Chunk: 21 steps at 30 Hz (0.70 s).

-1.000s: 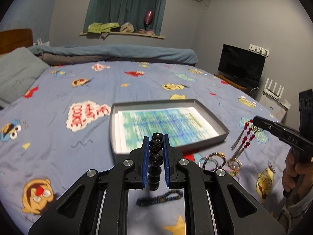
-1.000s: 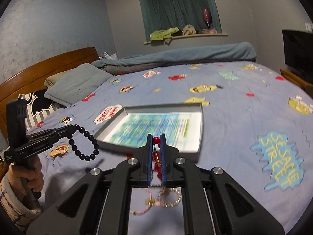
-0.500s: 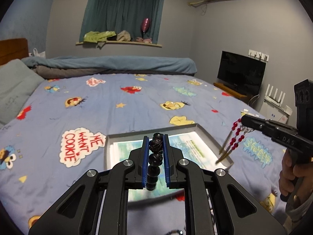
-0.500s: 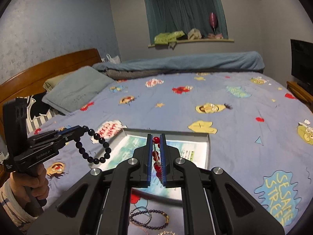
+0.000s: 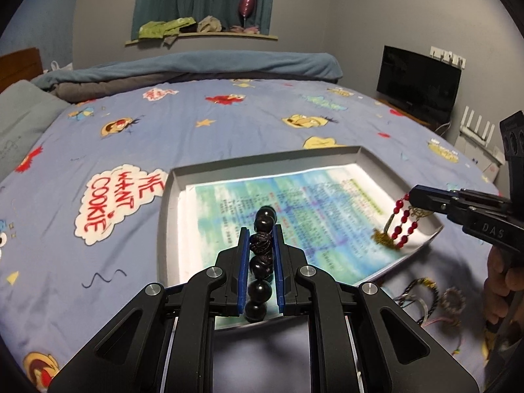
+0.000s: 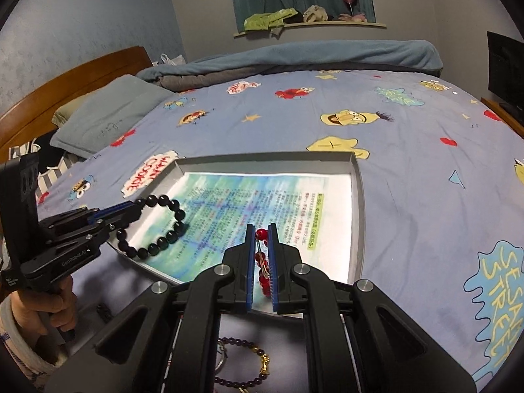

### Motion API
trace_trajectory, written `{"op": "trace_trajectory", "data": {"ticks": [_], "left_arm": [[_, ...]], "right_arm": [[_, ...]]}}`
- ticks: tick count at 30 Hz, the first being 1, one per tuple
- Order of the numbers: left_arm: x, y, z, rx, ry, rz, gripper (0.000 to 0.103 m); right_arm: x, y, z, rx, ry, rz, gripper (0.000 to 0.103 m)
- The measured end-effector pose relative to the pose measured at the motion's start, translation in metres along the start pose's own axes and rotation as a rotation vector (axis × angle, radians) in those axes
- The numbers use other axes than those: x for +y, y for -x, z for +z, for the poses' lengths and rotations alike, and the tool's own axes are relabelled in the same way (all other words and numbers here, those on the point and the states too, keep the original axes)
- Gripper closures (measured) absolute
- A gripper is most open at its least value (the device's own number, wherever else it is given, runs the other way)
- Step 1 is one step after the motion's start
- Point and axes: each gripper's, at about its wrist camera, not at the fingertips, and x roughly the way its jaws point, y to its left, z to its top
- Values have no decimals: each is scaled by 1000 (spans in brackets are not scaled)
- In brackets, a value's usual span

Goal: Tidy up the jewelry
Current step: 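Carry both items into the gray box and open both tools to release them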

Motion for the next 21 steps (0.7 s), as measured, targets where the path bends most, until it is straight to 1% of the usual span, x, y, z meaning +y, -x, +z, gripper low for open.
{"op": "trace_trajectory", "data": {"ticks": [6, 14, 15, 16, 17, 18, 19, 20, 21], "left_arm": [[0, -8, -4, 13, -35, 43, 88], [19, -17, -7, 35, 16, 44, 88], [25, -17, -9, 35, 37, 31, 84], [29, -16, -10, 30, 52, 19, 76], [33, -14, -11, 23, 68, 9, 73], [41, -11, -13, 9, 101, -13, 70], [44, -10, -14, 2, 121, -25, 69], [51, -6, -16, -10, 153, -45, 69], [54, -4, -16, -17, 169, -59, 68]], "right_arm": [[-1, -12, -7, 26, 5, -21, 95], [-5, -13, -7, 28, -5, -28, 95], [-5, -13, -7, 27, -6, -26, 95], [-4, -13, -7, 26, -6, -24, 94], [-4, -13, -7, 27, -7, -25, 93], [-4, -12, -6, 23, -7, -24, 88], [-5, -11, -6, 15, -7, -22, 81], [-5, -9, -7, 7, -8, -21, 76], [-6, -6, -7, -3, -9, -19, 67]]}}
